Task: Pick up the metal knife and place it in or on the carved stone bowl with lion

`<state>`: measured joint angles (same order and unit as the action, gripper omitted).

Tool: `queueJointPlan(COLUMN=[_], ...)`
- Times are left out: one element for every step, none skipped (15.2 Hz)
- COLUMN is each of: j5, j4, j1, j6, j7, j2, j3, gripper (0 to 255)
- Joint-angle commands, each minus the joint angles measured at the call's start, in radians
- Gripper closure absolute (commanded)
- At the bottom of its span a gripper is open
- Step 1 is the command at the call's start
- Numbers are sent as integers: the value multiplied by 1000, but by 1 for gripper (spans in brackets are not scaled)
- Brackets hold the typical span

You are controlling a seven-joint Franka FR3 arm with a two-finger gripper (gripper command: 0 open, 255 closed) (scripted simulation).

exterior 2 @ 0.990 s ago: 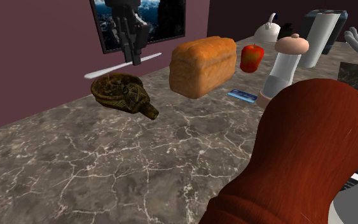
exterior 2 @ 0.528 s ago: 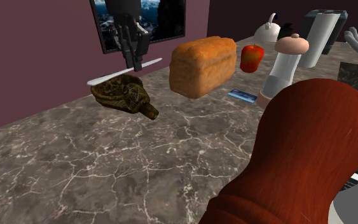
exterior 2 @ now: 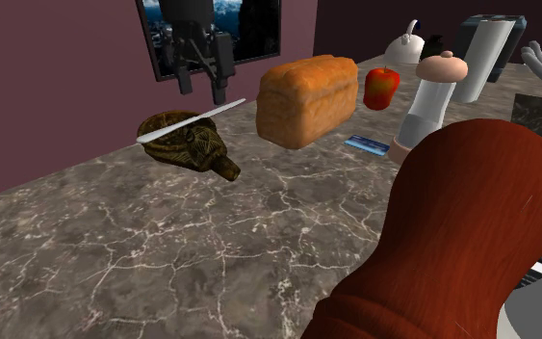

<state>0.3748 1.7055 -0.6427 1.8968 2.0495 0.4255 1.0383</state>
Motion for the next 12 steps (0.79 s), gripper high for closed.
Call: queueJointPlan(j5=[0, -10, -19, -26, -31, -31, -31, -31, -31, -31, -31, -31], j4=[0, -24, -50, -78, -102, -102, -102, -102, -102, -102, -102, -102], j1=[0, -1, -1, 0, 3, 3, 3, 3, 3, 3, 3, 3], j6=[0, -29, -59, -89, -114, -114, -114, -114, -114, -114, -114, -114], j7=[0, -7, -13, -18, -22, -22, -22, -22, -22, -22, -22, -22], j2=[0, -9, -16, -22, -26, -26, -26, -26, -26, -26, -26, -26], j3=[0, 7, 12, 17, 19, 19, 19, 19, 19, 19, 19, 19], gripper=[0, 0, 0, 0, 0, 0, 0, 0, 0, 0, 0, 0])
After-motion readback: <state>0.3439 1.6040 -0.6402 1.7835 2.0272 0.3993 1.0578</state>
